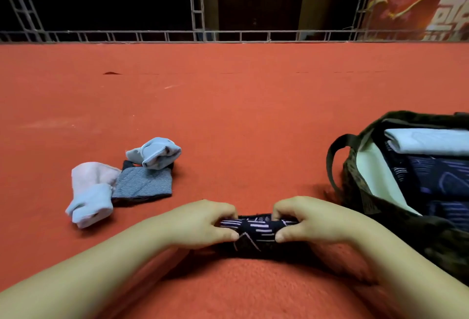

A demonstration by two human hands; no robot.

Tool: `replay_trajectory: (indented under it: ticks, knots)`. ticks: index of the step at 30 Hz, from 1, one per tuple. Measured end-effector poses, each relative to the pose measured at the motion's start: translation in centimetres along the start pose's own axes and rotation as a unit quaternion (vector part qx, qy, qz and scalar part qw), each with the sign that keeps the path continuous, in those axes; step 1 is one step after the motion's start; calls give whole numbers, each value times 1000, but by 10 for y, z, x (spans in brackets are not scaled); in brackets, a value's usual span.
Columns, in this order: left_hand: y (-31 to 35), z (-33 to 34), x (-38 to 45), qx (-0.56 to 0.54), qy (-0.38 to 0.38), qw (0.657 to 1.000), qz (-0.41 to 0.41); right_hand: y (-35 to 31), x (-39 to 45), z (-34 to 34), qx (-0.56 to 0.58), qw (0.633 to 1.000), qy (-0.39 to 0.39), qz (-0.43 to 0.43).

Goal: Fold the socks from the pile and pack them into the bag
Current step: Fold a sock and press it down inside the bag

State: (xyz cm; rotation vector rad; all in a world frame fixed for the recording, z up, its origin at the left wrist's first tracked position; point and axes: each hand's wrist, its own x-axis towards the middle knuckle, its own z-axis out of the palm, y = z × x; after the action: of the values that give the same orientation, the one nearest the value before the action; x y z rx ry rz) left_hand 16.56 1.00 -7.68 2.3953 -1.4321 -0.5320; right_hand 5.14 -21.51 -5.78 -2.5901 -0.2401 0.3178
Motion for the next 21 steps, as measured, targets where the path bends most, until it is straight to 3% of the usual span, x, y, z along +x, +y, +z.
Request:
replay_trajectory:
  ticks: [4, 8, 11, 14, 17, 21]
  knots:
    - [5, 4, 0, -104, -41, 991, -69, 3, 2, 2, 55, 997, 46, 27]
    - [2, 9, 10, -18, -19, 991, -129, 18, 14, 27, -10, 983, 116, 140]
    - [-6, 11, 16, -95, -18, 981, -167, 20, 19, 37, -34, 980, 95, 170]
    - [-6, 9, 15, -144, -60, 974, -161, 17, 13, 32, -12, 986, 30, 163]
    - [5, 7, 8, -154, -92, 973, -144, 15, -5, 27, 60, 988, 13, 138]
    - [18, 8, 3, -276, -18, 954, -113, 12, -29, 32, 190, 972, 110, 86]
